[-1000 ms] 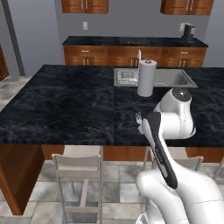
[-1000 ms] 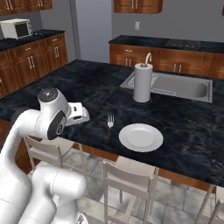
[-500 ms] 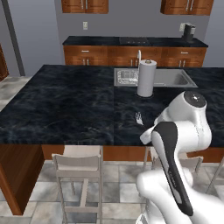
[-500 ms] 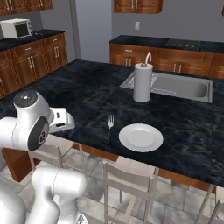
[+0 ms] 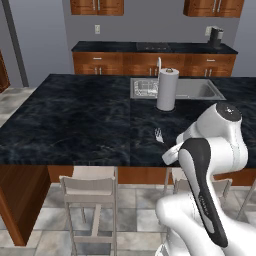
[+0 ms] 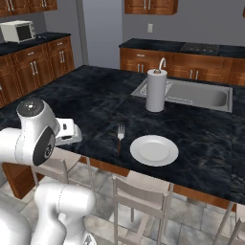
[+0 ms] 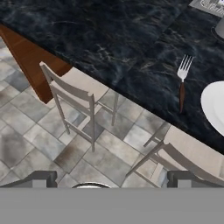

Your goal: Take the fork and place it on the left side of the plate. Then take the spoon and place it on the right side of the plate. Make sure they're directly next to the plate.

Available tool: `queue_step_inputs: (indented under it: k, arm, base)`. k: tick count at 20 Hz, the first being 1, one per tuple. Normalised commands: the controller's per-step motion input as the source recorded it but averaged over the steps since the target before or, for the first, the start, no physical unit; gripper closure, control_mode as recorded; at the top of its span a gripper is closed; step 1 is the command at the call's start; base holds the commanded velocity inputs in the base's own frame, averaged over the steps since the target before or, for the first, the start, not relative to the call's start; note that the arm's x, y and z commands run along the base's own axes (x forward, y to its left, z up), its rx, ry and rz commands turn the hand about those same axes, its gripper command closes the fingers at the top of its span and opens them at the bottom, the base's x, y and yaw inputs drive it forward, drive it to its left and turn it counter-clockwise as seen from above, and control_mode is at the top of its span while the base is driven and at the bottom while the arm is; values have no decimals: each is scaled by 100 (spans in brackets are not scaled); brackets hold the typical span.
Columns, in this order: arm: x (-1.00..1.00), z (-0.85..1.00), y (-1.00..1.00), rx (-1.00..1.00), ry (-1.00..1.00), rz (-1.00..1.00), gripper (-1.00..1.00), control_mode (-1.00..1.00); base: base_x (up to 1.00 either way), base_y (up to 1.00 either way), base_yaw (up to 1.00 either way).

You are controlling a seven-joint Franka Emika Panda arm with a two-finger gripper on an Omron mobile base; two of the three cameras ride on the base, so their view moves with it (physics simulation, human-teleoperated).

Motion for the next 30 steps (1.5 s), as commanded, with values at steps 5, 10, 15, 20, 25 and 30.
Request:
queue_step_inputs:
  k: [5, 10, 15, 20, 25, 30]
  arm:
    - [0, 0, 0, 0, 0, 0, -100, 100]
    - [0, 0, 0, 0, 0, 0, -100, 100]
    - [0, 0, 0, 0, 0, 0, -100, 100]
    - [0, 0, 0, 0, 0, 0, -100, 100]
    - [0, 0, 0, 0, 0, 0, -100, 100]
    - [0, 0, 0, 0, 0, 0, -100, 100]
  base:
    - [0, 0, 0]
    - [-39, 0, 0]
    - [-69, 0, 1]
    - [-78, 11, 6]
    - [-51, 58, 37]
    - [-14, 76, 59]
